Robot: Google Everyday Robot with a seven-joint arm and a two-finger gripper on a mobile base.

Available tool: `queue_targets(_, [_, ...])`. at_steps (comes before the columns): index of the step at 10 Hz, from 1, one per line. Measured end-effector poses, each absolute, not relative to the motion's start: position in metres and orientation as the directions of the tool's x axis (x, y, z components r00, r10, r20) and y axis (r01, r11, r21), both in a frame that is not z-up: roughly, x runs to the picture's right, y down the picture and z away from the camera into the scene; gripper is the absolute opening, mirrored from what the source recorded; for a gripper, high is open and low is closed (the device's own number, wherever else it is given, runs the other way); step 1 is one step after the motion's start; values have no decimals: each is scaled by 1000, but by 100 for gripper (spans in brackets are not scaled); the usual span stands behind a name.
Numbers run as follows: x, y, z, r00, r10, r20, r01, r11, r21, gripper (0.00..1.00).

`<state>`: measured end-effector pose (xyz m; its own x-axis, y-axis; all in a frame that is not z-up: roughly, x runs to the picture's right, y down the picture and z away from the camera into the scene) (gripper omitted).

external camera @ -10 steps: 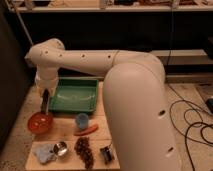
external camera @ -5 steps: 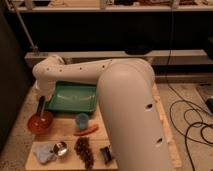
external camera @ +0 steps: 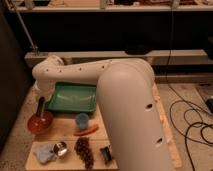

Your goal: Wipe red bowl with eraser

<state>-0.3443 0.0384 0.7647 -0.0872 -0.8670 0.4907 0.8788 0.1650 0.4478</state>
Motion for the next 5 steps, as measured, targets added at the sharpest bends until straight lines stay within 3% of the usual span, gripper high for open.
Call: queue_targets(5, [-371, 74, 795, -139, -873, 467, 853, 134, 504, 0])
